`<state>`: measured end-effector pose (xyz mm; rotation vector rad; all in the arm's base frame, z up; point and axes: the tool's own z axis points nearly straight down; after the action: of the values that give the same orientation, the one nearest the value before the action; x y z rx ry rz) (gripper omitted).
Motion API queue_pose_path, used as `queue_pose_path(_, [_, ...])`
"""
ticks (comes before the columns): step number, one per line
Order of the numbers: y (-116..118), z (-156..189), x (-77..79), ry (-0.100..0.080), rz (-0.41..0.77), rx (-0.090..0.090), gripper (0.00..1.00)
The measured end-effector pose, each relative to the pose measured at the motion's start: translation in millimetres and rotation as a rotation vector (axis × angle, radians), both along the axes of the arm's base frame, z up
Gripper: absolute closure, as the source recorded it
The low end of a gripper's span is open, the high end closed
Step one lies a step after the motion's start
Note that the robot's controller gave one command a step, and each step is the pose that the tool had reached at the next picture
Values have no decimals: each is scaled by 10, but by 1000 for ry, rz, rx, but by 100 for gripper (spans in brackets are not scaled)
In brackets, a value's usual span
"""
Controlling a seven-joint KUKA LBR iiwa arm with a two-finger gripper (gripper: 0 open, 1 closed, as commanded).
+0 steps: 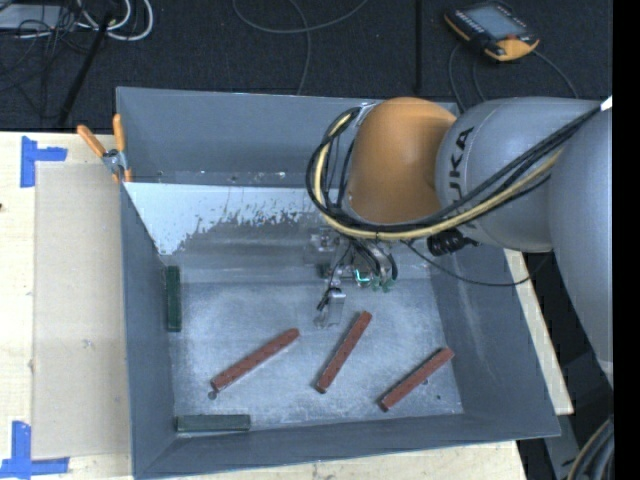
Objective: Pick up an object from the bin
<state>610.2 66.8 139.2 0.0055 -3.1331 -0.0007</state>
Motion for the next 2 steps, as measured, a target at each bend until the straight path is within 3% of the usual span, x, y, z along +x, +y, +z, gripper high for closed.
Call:
queue_pose_path(1, [-2,48,19,-8,-1,0,0])
queue_pose_path(2, [175,-88,-67,-15,44,-2,0])
